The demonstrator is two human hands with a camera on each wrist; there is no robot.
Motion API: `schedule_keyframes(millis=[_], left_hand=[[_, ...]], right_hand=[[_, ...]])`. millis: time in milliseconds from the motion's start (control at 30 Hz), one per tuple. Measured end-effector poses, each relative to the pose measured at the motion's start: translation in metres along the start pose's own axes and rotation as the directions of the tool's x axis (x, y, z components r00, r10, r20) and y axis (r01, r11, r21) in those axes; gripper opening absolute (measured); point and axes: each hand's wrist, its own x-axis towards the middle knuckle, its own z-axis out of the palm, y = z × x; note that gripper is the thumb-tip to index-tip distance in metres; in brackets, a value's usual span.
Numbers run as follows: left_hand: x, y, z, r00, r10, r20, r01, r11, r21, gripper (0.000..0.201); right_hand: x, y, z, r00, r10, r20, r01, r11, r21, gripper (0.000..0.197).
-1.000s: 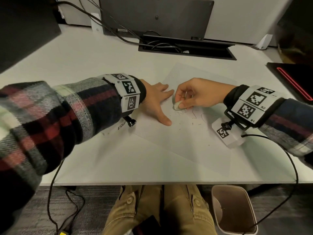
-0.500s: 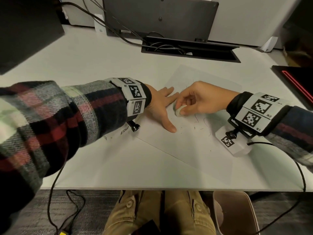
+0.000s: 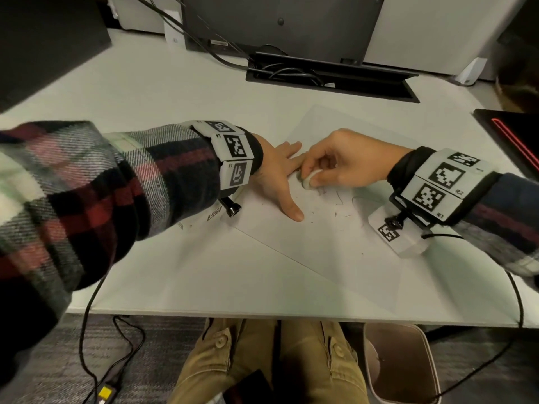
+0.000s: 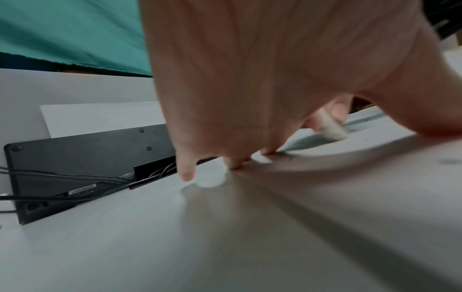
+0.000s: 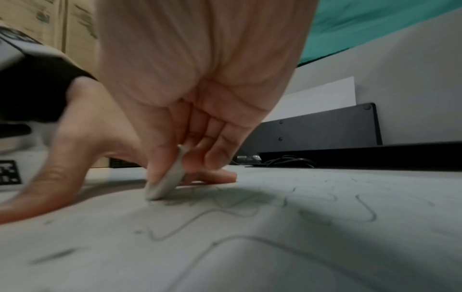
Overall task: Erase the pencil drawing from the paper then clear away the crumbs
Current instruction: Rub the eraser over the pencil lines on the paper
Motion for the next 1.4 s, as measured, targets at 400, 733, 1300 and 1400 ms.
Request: schedule_keyframes(millis=[400,733,1300,1400], left_hand=[[0.002,-0.001,0.0,1.0,-0.007,0.0,0.007,1.0,0.023,0.122],[0.001,-0.009,-0.002,0.999,0.044,-0.03,-0.043,0.999,0.019,0.125],[0.005,-0.01,0.0,1.0,0.014,0.018,-0.015,0.998,0.063,0.132],[0.003,-0.009,-0.001,1.0,0.011,0.008,-0.012,0.996,0.09,0.132]], right_hand=[[-0.018,0.0,0.004,0.998,0.007,0.062,-0.012,0.997,0.078,0.013],[-0.001,-0.004,-0.006,0.999,0.042,-0.024,-0.039,0.993,0.109,0.013],[-0.008,-0.011,0.001,0.992,0.013,0.127,-0.032,0.988,0.15,0.015],[-0.009,-0.005,-0.004,0.997,0.041,0.072,-0.052,0.986,0.16,0.017]])
